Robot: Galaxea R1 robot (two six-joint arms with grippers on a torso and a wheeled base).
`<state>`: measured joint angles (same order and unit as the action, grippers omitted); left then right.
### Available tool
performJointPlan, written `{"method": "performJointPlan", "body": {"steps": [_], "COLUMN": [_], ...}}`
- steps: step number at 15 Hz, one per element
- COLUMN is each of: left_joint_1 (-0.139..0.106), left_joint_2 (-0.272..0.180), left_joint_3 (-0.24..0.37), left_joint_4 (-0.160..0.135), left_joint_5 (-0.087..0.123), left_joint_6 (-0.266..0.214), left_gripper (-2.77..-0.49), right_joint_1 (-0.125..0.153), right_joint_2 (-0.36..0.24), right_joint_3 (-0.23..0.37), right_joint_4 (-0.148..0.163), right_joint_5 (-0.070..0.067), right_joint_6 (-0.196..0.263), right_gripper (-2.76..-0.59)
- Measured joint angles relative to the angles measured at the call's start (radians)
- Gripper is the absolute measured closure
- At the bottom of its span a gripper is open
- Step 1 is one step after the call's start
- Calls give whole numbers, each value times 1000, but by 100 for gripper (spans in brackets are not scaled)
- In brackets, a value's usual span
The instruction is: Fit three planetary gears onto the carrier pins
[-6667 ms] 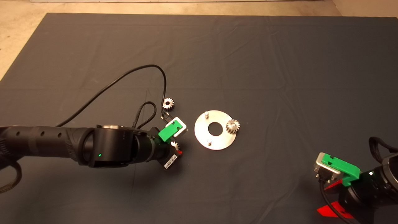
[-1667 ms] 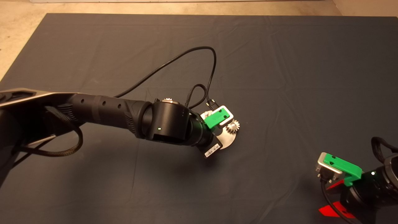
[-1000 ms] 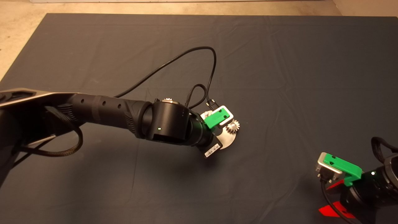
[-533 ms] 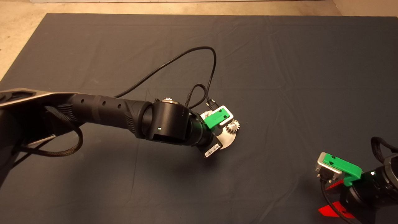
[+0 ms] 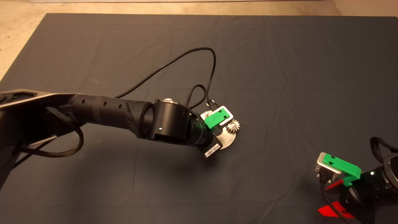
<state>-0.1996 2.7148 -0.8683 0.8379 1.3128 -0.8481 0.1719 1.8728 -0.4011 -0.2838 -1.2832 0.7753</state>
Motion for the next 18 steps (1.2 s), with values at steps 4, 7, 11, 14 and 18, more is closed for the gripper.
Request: {"method": "performJointPlan", "body": {"steps": [4,7,11,14,18], "left_joint_1": [0,0,0,0,0], "left_joint_2": [0,0,1,1,0], "left_joint_3": [-5,-5,-5,-5,-6], "left_joint_4": [0,0,0,-1,0], "left_joint_5": [-2,-2,-2,-2,-10], "left_joint_6": [8,8,8,8,7], "left_gripper": [-64,-64,-73,-84,-102], "right_joint_1": [0,0,0,0,0], "right_joint_2": [0,0,0,0,0], "right_joint_3": [0,0,0,0,0], "right_joint_4": [0,0,0,0,0], "right_joint_5": [0,0,0,0,0], "right_joint_6": [0,0,0,0,0], "right_gripper": [-161,-161,-161,-161,-161]}}
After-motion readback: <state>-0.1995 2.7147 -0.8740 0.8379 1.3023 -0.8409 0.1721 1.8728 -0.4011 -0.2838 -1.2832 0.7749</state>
